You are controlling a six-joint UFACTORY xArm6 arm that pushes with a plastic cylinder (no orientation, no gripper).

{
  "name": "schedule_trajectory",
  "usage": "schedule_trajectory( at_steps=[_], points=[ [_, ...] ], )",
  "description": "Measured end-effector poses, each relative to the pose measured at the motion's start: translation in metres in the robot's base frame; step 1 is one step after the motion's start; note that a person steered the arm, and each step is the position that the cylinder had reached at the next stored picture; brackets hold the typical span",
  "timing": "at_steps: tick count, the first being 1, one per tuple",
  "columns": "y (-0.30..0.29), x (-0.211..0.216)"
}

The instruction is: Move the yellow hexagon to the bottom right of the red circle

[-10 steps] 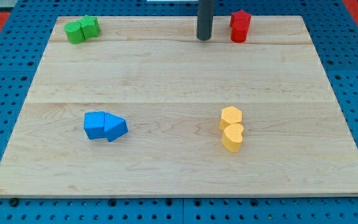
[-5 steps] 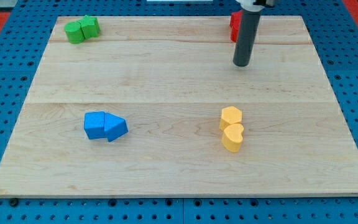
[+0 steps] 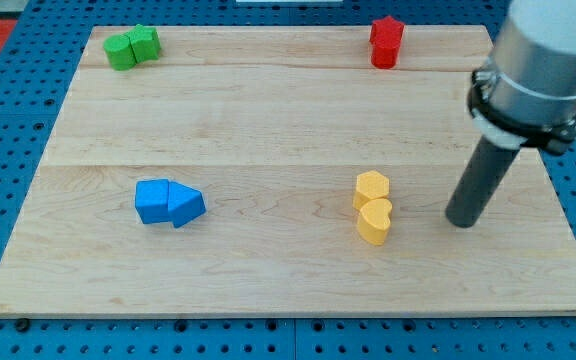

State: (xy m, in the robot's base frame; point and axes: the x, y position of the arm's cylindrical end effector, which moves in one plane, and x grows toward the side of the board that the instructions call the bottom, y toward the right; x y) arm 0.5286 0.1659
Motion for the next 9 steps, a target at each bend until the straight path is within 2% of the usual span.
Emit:
schedule_trajectory(
  at_steps=[2, 3, 6, 8, 9],
  points=[
    [-0.045, 0.032],
    [-0.065, 0.015],
    [-0.122, -0.066],
    [-0.093, -0.163],
    [-0.083, -0.196]
  ],
)
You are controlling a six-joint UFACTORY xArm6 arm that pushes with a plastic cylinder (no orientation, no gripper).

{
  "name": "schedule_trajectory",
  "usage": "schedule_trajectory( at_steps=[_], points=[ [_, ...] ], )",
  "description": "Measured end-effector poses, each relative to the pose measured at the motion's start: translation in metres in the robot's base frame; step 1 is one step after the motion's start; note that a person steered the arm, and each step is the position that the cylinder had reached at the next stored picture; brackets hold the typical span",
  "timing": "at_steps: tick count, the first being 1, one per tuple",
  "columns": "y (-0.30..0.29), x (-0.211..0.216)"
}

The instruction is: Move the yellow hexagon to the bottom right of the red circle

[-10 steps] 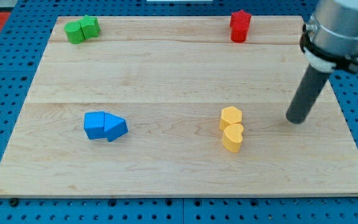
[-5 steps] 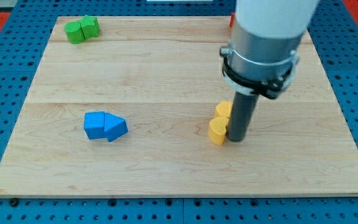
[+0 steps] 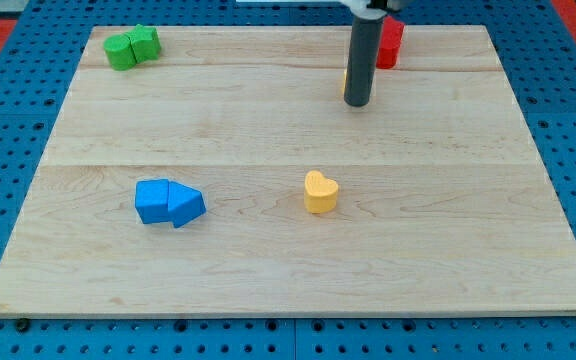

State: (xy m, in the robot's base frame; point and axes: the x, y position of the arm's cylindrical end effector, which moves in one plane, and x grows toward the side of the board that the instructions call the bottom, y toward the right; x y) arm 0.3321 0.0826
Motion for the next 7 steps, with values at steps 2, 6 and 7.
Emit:
schedule_trajectory(
  at_steps=[2, 6, 7],
  points=[
    [-0.027, -0.038],
    [0.067, -0.003],
    [0.068, 0.072]
  ],
)
